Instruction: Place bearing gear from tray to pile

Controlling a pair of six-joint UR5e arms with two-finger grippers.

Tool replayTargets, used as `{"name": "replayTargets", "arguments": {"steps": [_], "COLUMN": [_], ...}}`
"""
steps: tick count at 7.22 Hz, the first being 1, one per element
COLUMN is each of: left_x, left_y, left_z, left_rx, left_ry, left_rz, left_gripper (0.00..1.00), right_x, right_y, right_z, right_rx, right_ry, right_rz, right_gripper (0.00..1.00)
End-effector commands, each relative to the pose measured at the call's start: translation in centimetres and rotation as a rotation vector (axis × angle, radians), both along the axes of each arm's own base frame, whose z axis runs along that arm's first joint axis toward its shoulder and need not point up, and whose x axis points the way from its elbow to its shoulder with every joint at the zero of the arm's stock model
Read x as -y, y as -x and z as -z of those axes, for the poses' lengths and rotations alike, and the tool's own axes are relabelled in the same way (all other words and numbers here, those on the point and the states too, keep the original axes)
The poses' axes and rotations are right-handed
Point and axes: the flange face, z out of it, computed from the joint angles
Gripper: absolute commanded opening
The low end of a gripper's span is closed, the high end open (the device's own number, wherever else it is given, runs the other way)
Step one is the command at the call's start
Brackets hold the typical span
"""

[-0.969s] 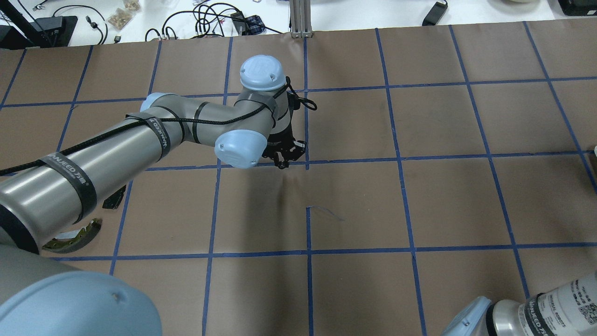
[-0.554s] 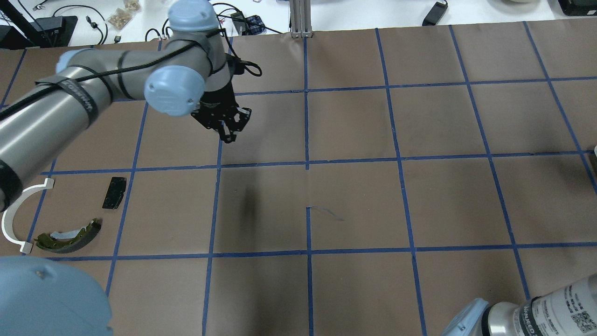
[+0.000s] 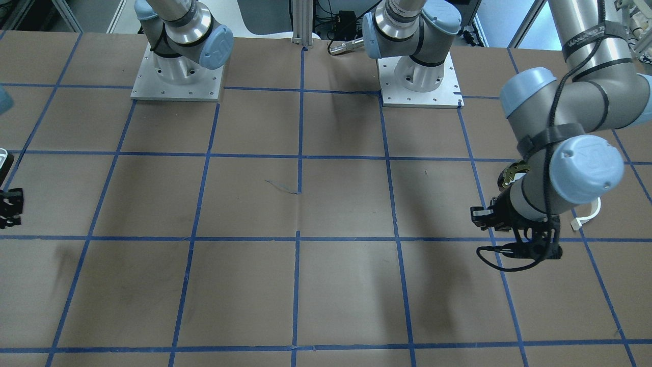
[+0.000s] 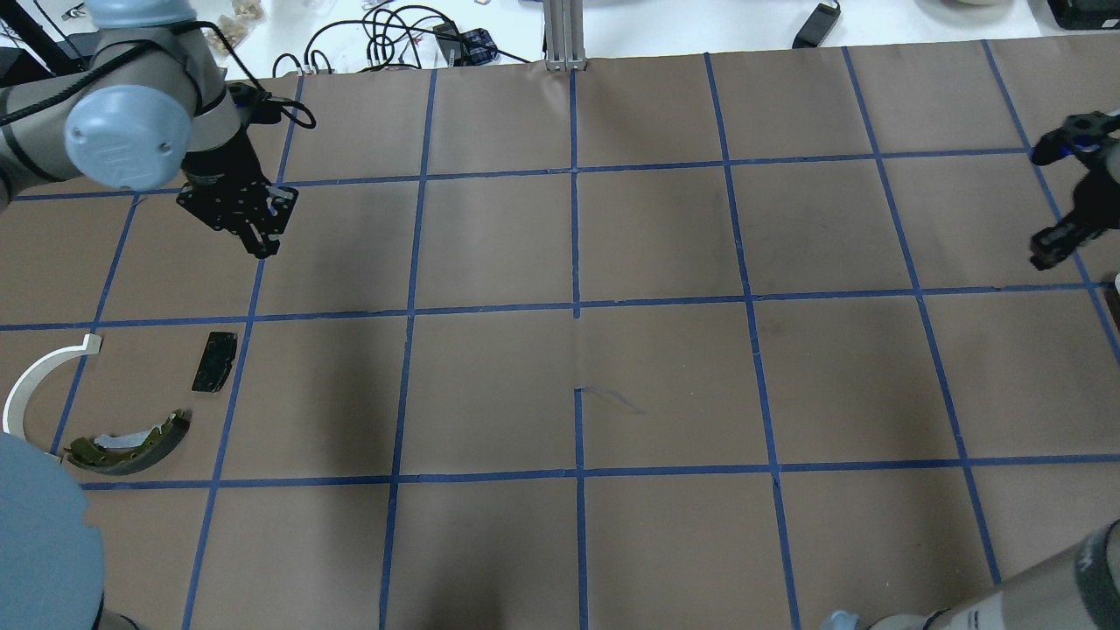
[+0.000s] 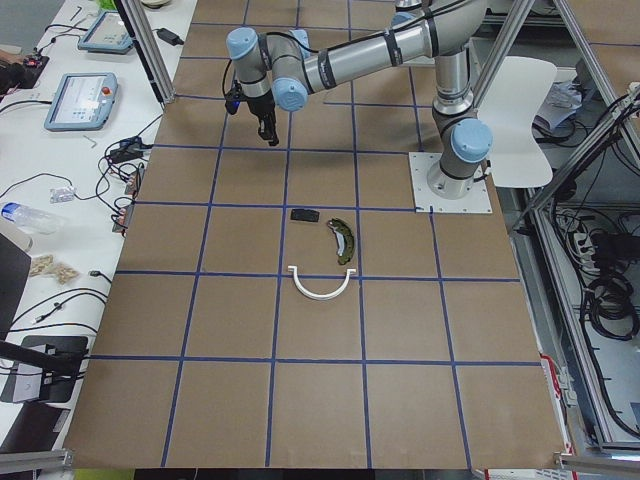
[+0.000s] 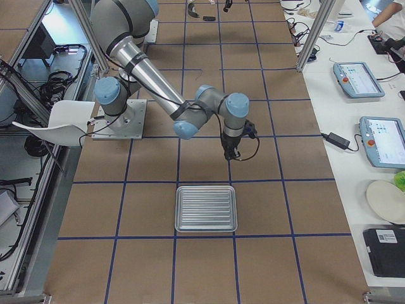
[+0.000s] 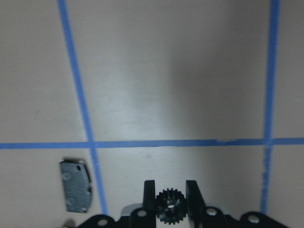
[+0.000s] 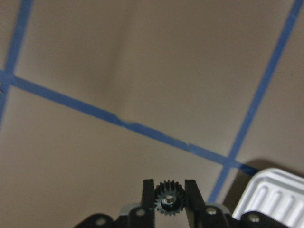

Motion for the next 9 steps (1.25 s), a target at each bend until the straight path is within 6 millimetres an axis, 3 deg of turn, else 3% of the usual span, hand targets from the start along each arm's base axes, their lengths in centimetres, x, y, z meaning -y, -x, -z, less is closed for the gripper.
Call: {"name": "replayTargets", "arguments": {"steps": [1,2,4,5,6,7,8,9], "left_x": [-3.2,-4.9,-7.5,-8.1,-9.0,-9.7,-9.7,-9.6], "left_y": [-9.4,-12.3,-17.6,-19.4,-19.2,-18.7,-18.5,-18.4], "left_z": [2.4,3.2,6.2,8.2,9.8,10.7,11.0,11.3], "left_rx": [-0.049,-0.071,-0.087,-0.061,-0.054,-0.065,-0.070,-0.073], "left_ry": [-0.051,-0.066,-0.052,-0.002,0.013,0.006,0.004,-0.001], "left_rz": [0.012,0.025,0.005,0.031,0.032,0.029,0.030,0.032], "left_gripper": [0.00,0.00,0.00,0.00,0.00,0.00,0.00,0.00], "right_x": [1.7,1.6,-0.8,-2.8,-5.1,-7.3,-8.4,-8.6], "right_y": [-16.4,-23.3,-35.3,-41.1,-46.1,-50.1,-52.8,-54.2], "right_z": [1.0,1.0,1.5,1.7,2.1,3.0,4.1,6.0], "right_rx": [0.072,0.075,0.066,0.063,0.058,0.054,0.069,0.082], "right_ry": [-0.032,-0.021,-0.009,0.002,0.012,0.019,0.036,0.032], "right_rz": [0.136,0.176,0.371,0.426,0.520,0.606,0.707,0.745], "right_gripper": [0.25,0.25,0.27,0.28,0.28,0.28,0.30,0.33]}}
